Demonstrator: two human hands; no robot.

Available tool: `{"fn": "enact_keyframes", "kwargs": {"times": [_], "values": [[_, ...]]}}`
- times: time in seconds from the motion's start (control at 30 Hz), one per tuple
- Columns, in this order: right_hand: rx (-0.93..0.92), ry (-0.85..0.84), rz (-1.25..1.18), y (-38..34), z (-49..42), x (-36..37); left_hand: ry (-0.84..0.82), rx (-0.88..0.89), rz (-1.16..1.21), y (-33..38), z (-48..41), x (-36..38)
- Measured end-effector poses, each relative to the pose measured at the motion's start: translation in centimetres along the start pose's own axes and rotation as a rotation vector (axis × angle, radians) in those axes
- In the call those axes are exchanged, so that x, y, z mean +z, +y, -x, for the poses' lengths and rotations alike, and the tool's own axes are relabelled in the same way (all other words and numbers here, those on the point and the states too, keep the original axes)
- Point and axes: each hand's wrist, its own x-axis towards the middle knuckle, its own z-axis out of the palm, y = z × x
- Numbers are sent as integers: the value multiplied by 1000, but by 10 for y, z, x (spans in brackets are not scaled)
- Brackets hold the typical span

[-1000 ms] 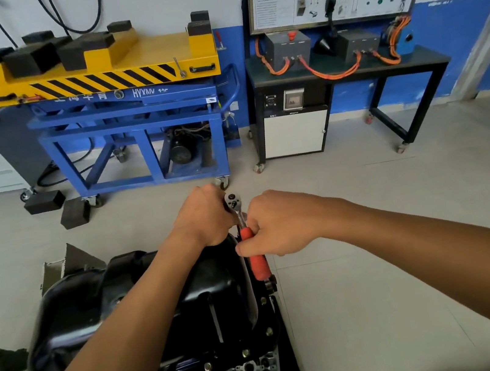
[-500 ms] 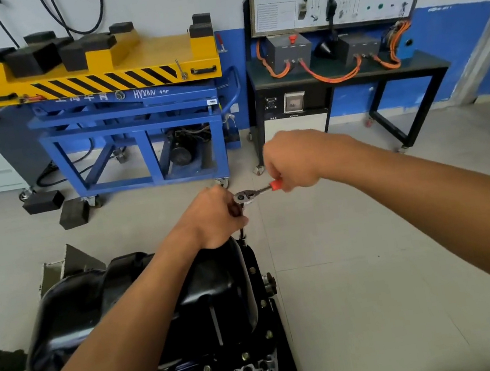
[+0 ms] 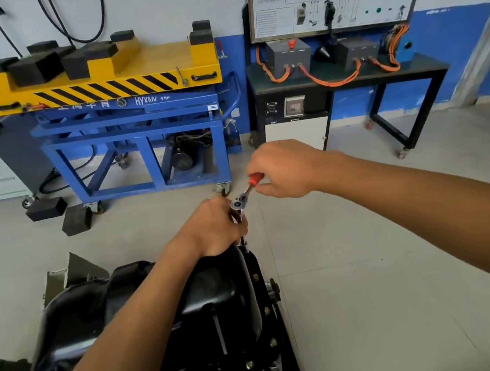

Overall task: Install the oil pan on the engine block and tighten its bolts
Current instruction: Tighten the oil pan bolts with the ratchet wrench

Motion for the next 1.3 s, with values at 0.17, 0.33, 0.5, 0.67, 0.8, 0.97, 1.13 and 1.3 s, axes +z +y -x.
{"fn": "enact_keyframes", "kwargs": {"times": [0.17,0.33,0.5,0.67,0.8,0.97,1.13,1.3], "values": [[44,-157,-156,-3,46,-10,-140,-51,131,-2,-3,-2],[15,-285,-398,-54,69,-11,-367,-66,105,1,-5,-3],[64,-200,-445,-84,61,-5,-420,-23,-118,10,-7,-4],[182,-208,-514,-81,58,-3,-398,-52,-162,6,-9,-1],[186,-302,-370,-56,58,-16,-507,-94,14,5,-9,2],[212,-136,-65,-31,43,-13,-566,-173,0,7,-11,0],[122,7,-108,-16,5,-7,-564,-206,-5,8,-11,0],[51,73,-157,-20,1,5,-535,-234,19,9,-8,-1]]}}
